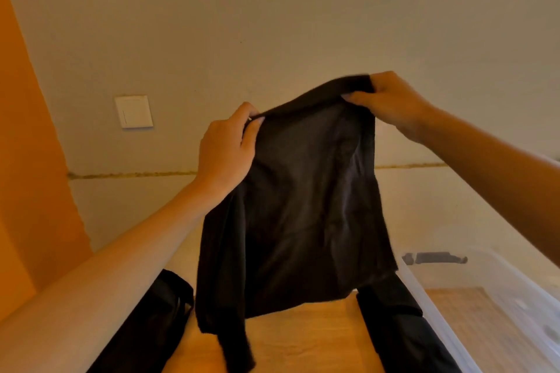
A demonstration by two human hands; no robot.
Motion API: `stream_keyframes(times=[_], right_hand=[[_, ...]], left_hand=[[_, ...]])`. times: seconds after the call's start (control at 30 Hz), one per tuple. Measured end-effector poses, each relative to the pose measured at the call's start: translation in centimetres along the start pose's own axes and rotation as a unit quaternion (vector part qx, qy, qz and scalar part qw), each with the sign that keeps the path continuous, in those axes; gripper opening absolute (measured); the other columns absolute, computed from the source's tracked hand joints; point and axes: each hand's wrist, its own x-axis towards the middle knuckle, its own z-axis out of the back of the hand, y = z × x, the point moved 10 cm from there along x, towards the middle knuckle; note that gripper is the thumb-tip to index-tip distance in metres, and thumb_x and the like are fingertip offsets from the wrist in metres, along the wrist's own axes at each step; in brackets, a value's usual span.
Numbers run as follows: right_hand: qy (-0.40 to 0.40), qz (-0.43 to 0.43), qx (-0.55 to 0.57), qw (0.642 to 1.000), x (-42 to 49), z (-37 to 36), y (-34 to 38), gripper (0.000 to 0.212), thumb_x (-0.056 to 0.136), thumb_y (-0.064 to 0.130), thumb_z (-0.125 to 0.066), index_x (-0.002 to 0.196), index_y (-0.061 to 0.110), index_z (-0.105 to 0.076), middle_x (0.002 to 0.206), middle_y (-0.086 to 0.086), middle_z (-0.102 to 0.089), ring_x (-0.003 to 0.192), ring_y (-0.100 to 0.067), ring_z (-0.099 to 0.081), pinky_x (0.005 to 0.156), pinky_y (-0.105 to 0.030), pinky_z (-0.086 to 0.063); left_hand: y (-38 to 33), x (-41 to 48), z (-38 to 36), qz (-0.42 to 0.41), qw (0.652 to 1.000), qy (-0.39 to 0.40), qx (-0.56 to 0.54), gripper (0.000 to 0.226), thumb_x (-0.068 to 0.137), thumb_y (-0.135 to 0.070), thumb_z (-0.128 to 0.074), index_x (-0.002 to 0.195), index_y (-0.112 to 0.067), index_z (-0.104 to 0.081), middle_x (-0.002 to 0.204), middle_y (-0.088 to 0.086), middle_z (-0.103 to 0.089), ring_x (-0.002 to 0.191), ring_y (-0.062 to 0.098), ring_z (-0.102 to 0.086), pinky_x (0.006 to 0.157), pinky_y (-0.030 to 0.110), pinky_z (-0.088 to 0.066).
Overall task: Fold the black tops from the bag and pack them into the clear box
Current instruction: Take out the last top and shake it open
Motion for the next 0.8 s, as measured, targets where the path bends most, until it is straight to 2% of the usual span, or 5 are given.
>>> stream_keyframes(times=[0.13,0.37,0.5,0.63,0.8], right_hand=[[-0.044,-0.019,0.103,0.993,0.6,-1.4,-0.1,0.017,0.101,0.032,-0.062,0.114,0.027,-0.071,0.107,0.007,-0.073,0.097,-0.010,-0.070,0.091,-0.031,-0.058],[0.062,0.073,-0.032,0.995,1.3,-5.8,4.8,0.016,0.099,0.029,-0.065,0.100,0.017,-0.075,0.093,-0.002,-0.074,0.089,-0.020,-0.071,0.087,-0.043,-0.058],[0.074,0.052,-0.003,0.996,1.0,-6.7,4.2,0.019,0.093,0.036,-0.073,0.092,0.016,-0.072,0.087,-0.002,-0.072,0.083,-0.016,-0.070,0.074,-0.032,-0.059],[0.118,0.015,0.011,0.993,-0.1,-6.8,1.8,0.027,0.086,0.040,-0.079,0.093,0.014,-0.073,0.081,0.005,-0.074,0.079,-0.012,-0.072,0.067,-0.018,-0.055],[0.236,-0.041,0.035,0.970,-2.6,-8.4,-2.2,0.022,0.090,0.028,-0.075,0.106,0.014,-0.079,0.101,-0.001,-0.079,0.099,-0.016,-0.075,0.094,-0.033,-0.054]], left_hand=[[1.5,0.8,1.9,0.047,0.998,-0.038,-0.018,0.024,0.108,-0.031,-0.049,0.096,-0.015,-0.061,0.072,0.002,-0.062,0.064,0.019,-0.059,0.061,0.047,-0.050],[-0.2,1.4,-3.0,0.226,0.930,0.150,-0.248,0.037,0.099,-0.042,-0.063,0.129,-0.022,-0.054,0.111,-0.006,-0.070,0.100,0.007,-0.069,0.088,0.026,-0.053],[0.0,2.2,-4.6,0.227,0.912,0.174,-0.292,0.019,0.102,-0.029,-0.061,0.102,-0.015,-0.074,0.096,-0.003,-0.076,0.097,0.012,-0.072,0.085,0.028,-0.057],[1.3,1.9,-4.3,0.236,0.910,0.112,-0.322,0.024,0.104,-0.023,-0.057,0.087,-0.017,-0.073,0.085,-0.004,-0.070,0.088,0.014,-0.068,0.079,0.029,-0.053],[2.9,1.8,-2.0,0.256,0.907,0.016,-0.335,0.023,0.100,-0.022,-0.062,0.091,-0.004,-0.074,0.084,0.005,-0.066,0.080,0.012,-0.061,0.074,0.026,-0.046]])
